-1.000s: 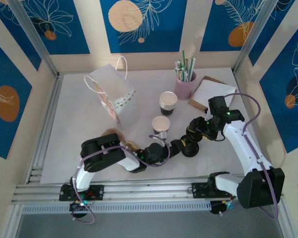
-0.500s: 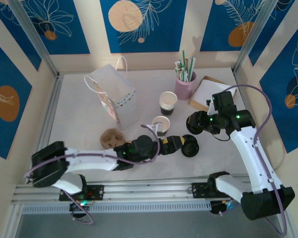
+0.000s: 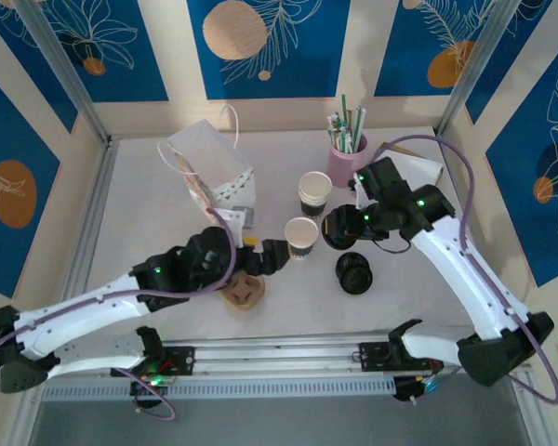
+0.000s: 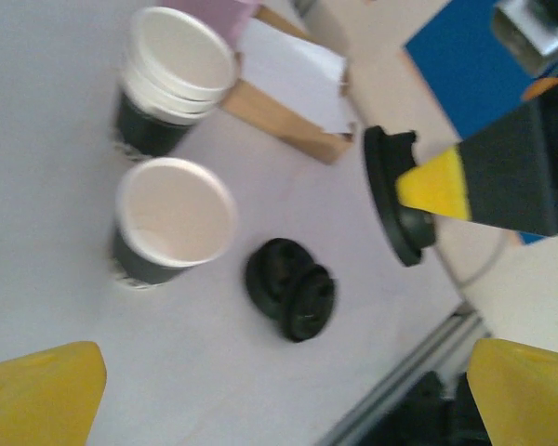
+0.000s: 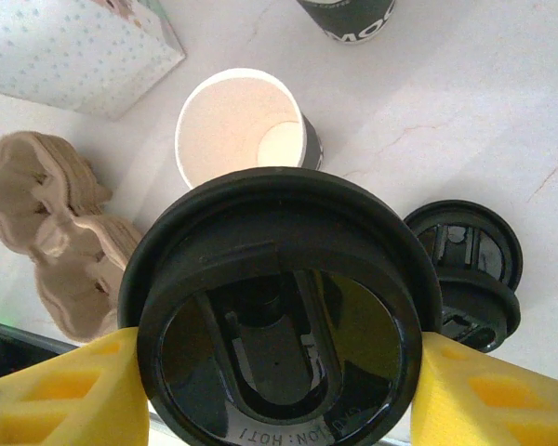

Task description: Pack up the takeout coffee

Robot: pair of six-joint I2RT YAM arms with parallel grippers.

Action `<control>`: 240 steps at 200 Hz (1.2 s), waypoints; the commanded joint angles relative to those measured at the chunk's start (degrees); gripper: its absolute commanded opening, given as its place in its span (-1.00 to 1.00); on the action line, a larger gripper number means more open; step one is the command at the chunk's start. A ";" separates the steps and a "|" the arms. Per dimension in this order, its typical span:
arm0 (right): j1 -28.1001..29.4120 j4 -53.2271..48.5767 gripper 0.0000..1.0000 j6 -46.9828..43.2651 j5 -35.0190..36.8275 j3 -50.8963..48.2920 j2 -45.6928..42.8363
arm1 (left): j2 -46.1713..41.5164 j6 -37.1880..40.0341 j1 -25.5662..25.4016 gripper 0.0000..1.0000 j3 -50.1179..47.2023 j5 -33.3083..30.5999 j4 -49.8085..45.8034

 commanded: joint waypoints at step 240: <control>10.24 -9.43 0.20 -7.65 10.47 25.80 38.72 | -16.15 7.00 8.81 1.00 -11.47 3.15 -12.57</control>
